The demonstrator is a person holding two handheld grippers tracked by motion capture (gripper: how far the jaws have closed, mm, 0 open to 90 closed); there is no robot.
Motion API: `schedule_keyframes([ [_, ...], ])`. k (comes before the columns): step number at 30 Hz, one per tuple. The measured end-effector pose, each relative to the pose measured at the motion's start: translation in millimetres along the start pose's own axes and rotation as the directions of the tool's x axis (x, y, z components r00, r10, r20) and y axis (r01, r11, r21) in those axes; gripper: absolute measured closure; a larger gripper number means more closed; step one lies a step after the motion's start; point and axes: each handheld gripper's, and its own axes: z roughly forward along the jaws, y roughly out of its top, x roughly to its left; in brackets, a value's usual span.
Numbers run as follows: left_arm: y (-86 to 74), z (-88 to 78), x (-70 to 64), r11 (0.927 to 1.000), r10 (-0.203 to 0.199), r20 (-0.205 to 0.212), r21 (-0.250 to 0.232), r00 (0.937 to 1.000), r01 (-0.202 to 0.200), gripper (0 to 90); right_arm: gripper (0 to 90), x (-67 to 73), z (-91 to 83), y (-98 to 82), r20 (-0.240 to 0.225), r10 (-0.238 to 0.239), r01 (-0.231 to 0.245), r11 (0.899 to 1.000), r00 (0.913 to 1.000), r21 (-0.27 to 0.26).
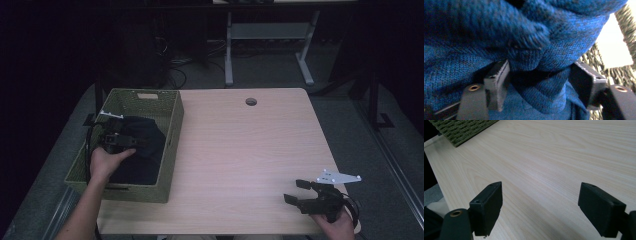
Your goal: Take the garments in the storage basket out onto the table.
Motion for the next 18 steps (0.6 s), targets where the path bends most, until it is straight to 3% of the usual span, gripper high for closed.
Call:
schedule_keyframes([
  [4,0.2,4.6,-2.4,0.9992,0.017,-0.008,0.035,0.9998,-0.016,47.2,19.3,0.4,0.4,0.4,-0.001,-0.003,0.003,1.0,1.0,0.001],
  [7,0.8,6.5,-4.4,0.9986,0.023,-0.031,0.048,0.9993,-0.022,56.3,19.3,0.3,0.2,0.4,-0.002,-0.002,0.002,1.0,1.0,-0.002],
  [11,2.6,5.5,-7.0,0.9977,0.044,-0.027,0.053,0.9987,-0.042,71.4,19.3,0.2,-0.5,0.4,-0.002,0.001,-0.001,1.0,1.0,-0.004],
  [18,2.7,-6.2,-11.1,0.9987,0.051,-0.018,-0.001,0.9985,-0.051,79.4,19.3,-0.6,-2.0,0.6,-0.001,0.001,-0.001,1.0,1.0,-0.013],
])
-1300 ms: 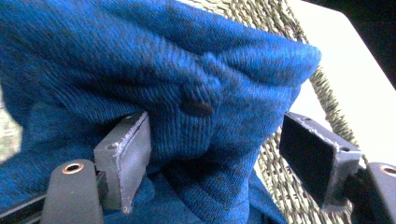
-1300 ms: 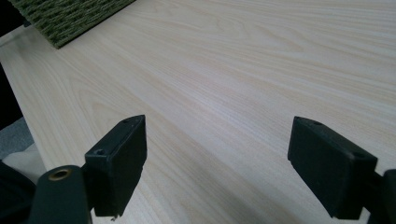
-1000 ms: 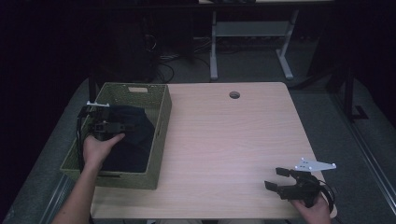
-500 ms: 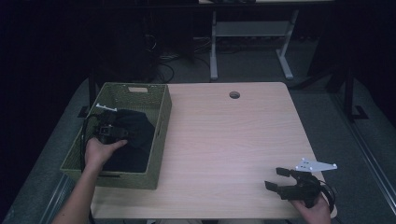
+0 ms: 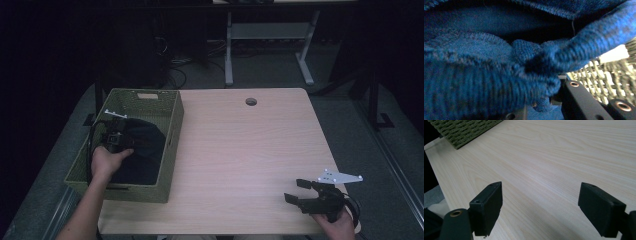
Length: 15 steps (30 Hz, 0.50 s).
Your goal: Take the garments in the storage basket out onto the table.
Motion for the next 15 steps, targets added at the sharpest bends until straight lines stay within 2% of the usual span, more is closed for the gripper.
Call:
schedule_keyframes([
  [4,-1.5,-10.9,-1.5,0.999,-0.003,0.028,-0.045,0.9996,0.004,79.9,19.3,-0.1,-0.3,0.0,0.001,-0.003,0.003,1.0,1.0,-0.005],
  [10,-1.2,-27.4,-7.2,0.9937,0.006,0.081,-0.112,0.9967,0.003,80.5,19.3,0.4,-0.4,0.7,0.002,0.0,0.0,1.0,1.0,-0.007],
  [15,0.6,-37.2,-13.4,0.988,0.015,0.093,-0.155,0.9955,-0.001,80.7,19.2,0.3,-0.4,0.7,0.003,0.0,0.0,1.0,1.0,-0.007],
])
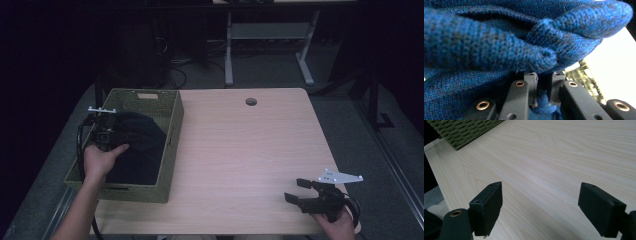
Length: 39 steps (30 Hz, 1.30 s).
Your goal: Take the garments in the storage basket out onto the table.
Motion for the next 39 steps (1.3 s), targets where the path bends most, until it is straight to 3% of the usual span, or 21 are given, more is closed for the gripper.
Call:
schedule_keyframes([
  [8,6.0,-11.6,-7.7,0.9987,0.016,0.016,-0.05,0.9997,-0.016,81.1,19.2,-0.1,-0.6,0.0,0.0,0.001,-0.001,1.0,1.0,-0.004],
  [22,2.6,-20.6,-1.5,0.994,-0.02,0.06,-0.106,0.998,0.027,81.1,19.2,0.3,-0.1,-0.1,0.002,0.0,0.0,1.0,1.0,-0.004],
  [39,3.5,-33.8,0.7,0.9887,-0.032,0.091,-0.143,0.9953,0.045,81.2,19.2,0.0,0.5,-0.1,0.003,0.005,-0.005,1.0,1.0,-0.003],
])
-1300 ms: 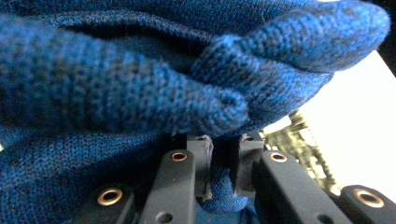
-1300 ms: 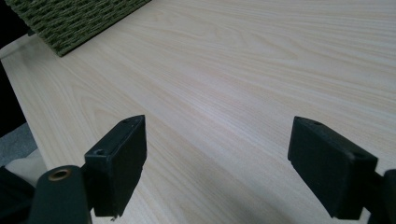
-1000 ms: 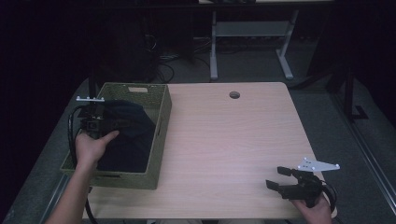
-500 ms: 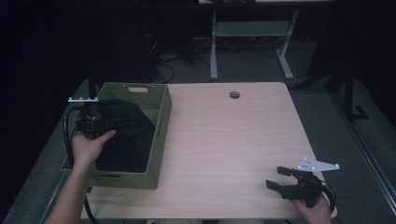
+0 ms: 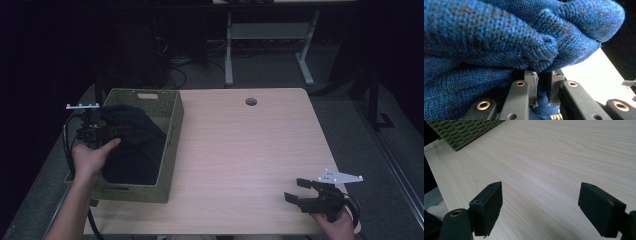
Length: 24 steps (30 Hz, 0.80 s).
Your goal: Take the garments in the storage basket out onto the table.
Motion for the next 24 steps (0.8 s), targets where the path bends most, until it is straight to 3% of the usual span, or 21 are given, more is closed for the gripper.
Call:
schedule_keyframes([
  [11,6.9,-19.7,-7.2,0.9969,-0.005,0.073,-0.078,0.9973,0.011,81.5,19.2,-0.4,-0.7,0.2,0.002,0.003,-0.003,1.0,1.0,-0.005],
  [16,9.8,-26.8,-6.9,0.9909,-0.034,0.14,-0.124,0.9895,0.052,81.7,19.2,-0.8,-0.8,0.4,0.003,0.001,-0.001,1.0,1.0,-0.008],
  [24,20.3,-37.9,-17.1,0.9815,-0.024,0.18,-0.182,0.9833,0.057,81.8,19.2,-0.7,-1.0,0.5,0.001,0.0,0.0,1.0,1.0,-0.01],
])
